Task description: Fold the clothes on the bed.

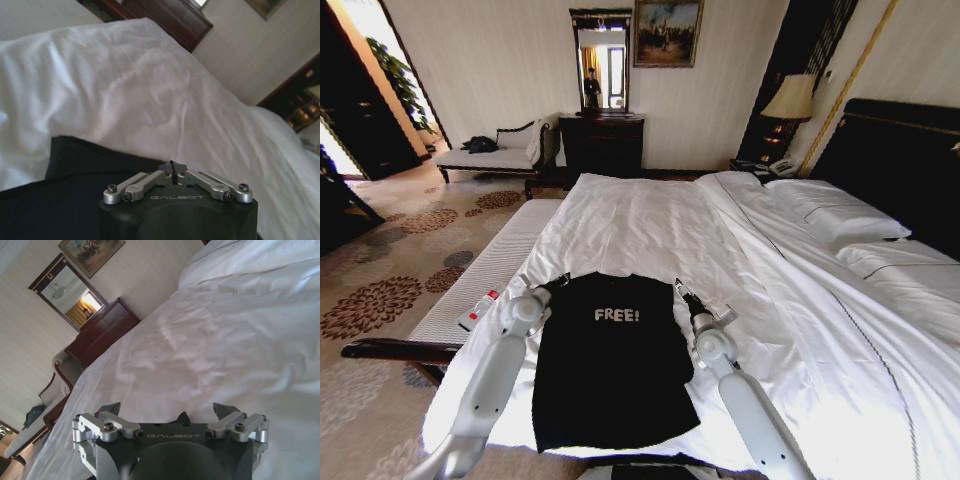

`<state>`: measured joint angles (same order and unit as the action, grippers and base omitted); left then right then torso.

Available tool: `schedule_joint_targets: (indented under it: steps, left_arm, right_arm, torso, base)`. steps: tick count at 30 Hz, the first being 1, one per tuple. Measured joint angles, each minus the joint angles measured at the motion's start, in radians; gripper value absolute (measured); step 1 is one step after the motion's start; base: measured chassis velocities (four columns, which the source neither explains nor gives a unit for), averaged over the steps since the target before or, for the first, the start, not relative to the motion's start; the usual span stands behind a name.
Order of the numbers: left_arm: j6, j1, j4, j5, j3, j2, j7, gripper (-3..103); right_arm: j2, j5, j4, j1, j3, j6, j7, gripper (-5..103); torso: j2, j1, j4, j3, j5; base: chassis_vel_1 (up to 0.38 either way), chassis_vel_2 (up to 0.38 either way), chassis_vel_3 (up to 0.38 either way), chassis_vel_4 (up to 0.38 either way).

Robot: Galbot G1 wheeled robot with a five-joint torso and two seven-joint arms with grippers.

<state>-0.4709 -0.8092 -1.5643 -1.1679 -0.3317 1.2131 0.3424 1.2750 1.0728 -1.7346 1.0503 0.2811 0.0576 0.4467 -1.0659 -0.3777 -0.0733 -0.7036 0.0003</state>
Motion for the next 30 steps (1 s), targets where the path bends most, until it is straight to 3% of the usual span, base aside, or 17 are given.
schedule_joint_targets:
  steps: [8, 10, 13, 15, 18, 20, 22, 25, 30]
  left_arm:
    - [-0.008, -0.022, 0.001, 0.052, 0.075, 0.001, 0.005, -2]
    - [-0.026, -0.041, -0.019, 0.052, 0.080, -0.004, 0.010, 8]
    - [-0.042, -0.057, -0.041, 0.040, 0.072, -0.008, 0.012, 14]
    - [-0.062, -0.086, -0.090, -0.012, 0.036, -0.014, 0.016, 30]
    - [-0.063, -0.101, -0.119, -0.046, 0.006, -0.015, 0.016, 30]
    - [-0.046, -0.125, -0.161, -0.117, -0.063, -0.008, 0.008, 46]
    - [-0.032, -0.131, -0.168, -0.140, -0.090, -0.004, 0.005, 46]
    - [0.009, -0.141, -0.155, -0.183, -0.162, 0.009, 0.007, 64]
    - [0.024, -0.135, -0.052, -0.150, -0.205, 0.008, 0.019, 80]
  right_arm:
    - [0.000, -0.003, -0.004, 0.008, 0.004, -0.002, -0.002, 100]
    - [0.003, -0.008, -0.005, 0.012, 0.003, -0.002, -0.002, 100]
    - [0.006, -0.010, -0.007, 0.014, 0.001, -0.003, -0.003, 100]
    - [0.008, -0.011, -0.012, 0.015, -0.001, -0.003, -0.003, 100]
    - [0.008, -0.012, -0.013, 0.015, -0.001, -0.003, -0.003, 100]
    - [0.008, -0.012, -0.015, 0.017, -0.001, -0.003, -0.003, 100]
    - [0.008, -0.012, -0.016, 0.018, -0.001, -0.003, -0.003, 100]
    - [0.009, -0.013, -0.020, 0.023, 0.000, -0.004, -0.003, 100]
    - [0.012, -0.016, -0.033, 0.029, 0.000, -0.004, -0.003, 100]
  torso:
    - [0.000, 0.000, 0.0001, 0.000, -0.0002]
    - [0.000, 0.000, 0.0000, 0.000, -0.0002]
    - [0.000, 0.000, 0.0000, 0.000, -0.0003]
    - [0.000, 0.000, 0.0001, 0.000, -0.0004]
    - [0.000, 0.000, 0.0001, 0.000, -0.0003]
    - [0.000, 0.000, 0.0001, 0.000, -0.0003]
    - [0.000, 0.000, 0.0000, 0.000, -0.0003]
    - [0.000, 0.000, 0.0002, 0.000, -0.0003]
    - [0.000, 0.000, 0.0000, 0.000, -0.0004]
  base:
    - [0.000, 0.000, 0.000, 0.000]
    - [0.000, 0.000, 0.000, 0.000]
    - [0.000, 0.000, 0.000, 0.000]
    - [0.000, 0.000, 0.000, 0.000]
    - [0.000, 0.000, 0.000, 0.000]
    - [0.000, 0.000, 0.000, 0.000]
    - [0.000, 0.000, 0.000, 0.000]
    - [0.000, 0.000, 0.000, 0.000]
    - [0.000, 0.000, 0.000, 0.000]
